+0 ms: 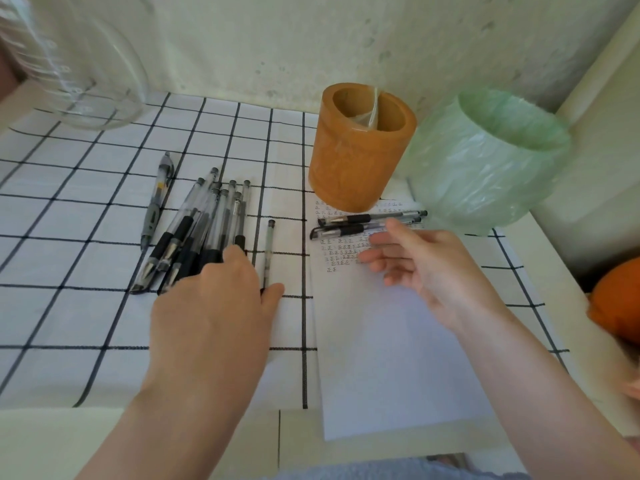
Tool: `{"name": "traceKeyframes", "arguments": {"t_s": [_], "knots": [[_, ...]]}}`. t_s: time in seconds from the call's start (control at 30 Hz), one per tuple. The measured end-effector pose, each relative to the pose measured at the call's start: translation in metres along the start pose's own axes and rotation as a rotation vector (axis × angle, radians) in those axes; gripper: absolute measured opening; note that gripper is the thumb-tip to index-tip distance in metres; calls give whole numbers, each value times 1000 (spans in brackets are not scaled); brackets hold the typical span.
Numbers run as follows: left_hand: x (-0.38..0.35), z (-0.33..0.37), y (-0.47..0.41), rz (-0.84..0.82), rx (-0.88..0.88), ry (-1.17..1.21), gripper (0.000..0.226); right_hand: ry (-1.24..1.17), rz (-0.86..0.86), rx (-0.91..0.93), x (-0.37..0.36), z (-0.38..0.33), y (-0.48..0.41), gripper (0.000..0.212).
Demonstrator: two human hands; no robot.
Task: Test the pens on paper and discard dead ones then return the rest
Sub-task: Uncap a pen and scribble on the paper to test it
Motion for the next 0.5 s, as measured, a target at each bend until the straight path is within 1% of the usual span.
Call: {"name": "traceKeyframes", "arguments": {"t_s": [0.17, 0.23, 0.3, 0.37, 0.43, 0.5], "knots": [[-3, 1, -1, 3, 5, 11, 29, -27, -9, 14, -4, -3, 3, 28], [2, 2, -2, 31, 16, 63, 27, -14, -56, 23, -10, -4, 9, 30], [11, 2, -5, 74, 16, 174, 26, 11, -146, 20, -20, -4, 16, 36], [19, 7, -6, 126, -40, 318, 24, 57, -263, 28, -33, -5, 24, 43], [21, 15, -4, 149, -136, 435, 21, 93, -352, 78, -45, -8, 32, 46], [19, 24, -2, 147, -233, 476, 23, 92, -374, 145, -50, -11, 35, 38]]}}
Point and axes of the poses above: each hand's wrist, its own y-axis away from the middle knuckle, its own x-axis out of the back of the hand, z = x × y, the point moved 7 cm from there along -y, towards the middle knuckle, and after that the axes turned 2 degrees about z, right-handed, at the moved point
